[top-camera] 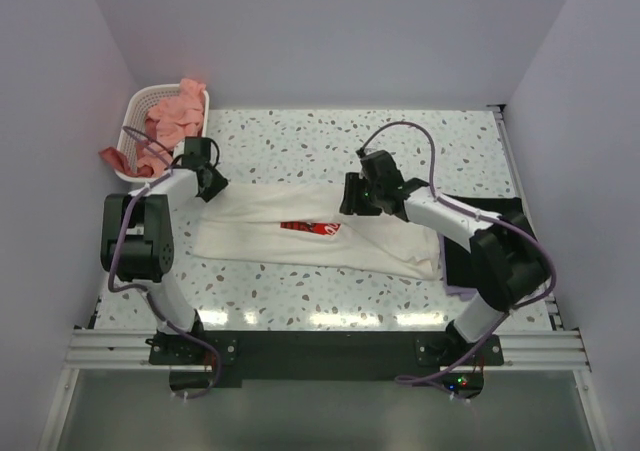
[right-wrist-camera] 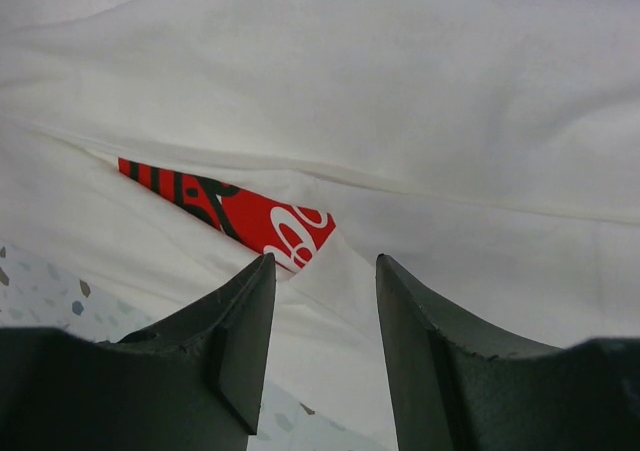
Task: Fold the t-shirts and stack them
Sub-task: Fold the tshirt
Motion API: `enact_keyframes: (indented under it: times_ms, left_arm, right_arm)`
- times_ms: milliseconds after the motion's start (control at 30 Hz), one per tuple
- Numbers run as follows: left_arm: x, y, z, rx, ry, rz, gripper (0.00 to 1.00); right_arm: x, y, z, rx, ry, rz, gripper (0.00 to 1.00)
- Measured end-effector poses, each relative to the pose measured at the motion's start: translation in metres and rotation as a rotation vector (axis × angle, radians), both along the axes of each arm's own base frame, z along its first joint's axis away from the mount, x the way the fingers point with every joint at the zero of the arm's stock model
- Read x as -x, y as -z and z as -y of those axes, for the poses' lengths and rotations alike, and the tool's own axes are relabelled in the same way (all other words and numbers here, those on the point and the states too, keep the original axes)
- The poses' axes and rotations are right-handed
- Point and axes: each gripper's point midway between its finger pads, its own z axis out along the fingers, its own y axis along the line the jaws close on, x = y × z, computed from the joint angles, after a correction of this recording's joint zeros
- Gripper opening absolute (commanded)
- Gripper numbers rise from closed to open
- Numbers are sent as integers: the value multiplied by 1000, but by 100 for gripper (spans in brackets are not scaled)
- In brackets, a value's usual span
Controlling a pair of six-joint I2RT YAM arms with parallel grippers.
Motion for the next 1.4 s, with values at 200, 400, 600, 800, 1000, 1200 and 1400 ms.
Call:
enact_keyframes:
  times_ms: [200, 400, 600, 800, 1000, 1200, 1400]
  left_arm:
    - [-12, 15, -4, -21, -16, -36, 34]
    - [-24, 17, -8, -37, -26, -39, 18]
    - [-26, 19, -8, -41, -29, -47, 7]
    - [-26, 19, -8, -41, -28, -49, 1]
    - [-27, 18, -8, -41, -27, -46, 0]
    - [-27, 18, -8, -41, -27, -47, 0]
    - [-28, 18, -7, -37, -24, -45, 0]
  right_arm:
    - [-10, 26, -15, 65, -39, -22, 49]
    - [-20, 37, -28, 130, -70, 2, 50]
    - [-16, 48, -38, 185, -103, 12, 49]
    - [-12, 58, -37, 234, -115, 8, 24]
    - [-11, 59, -33, 246, -106, 12, 4]
    - [0, 52, -30, 232, -113, 17, 0]
    - [10, 49, -29, 200, -119, 20, 1]
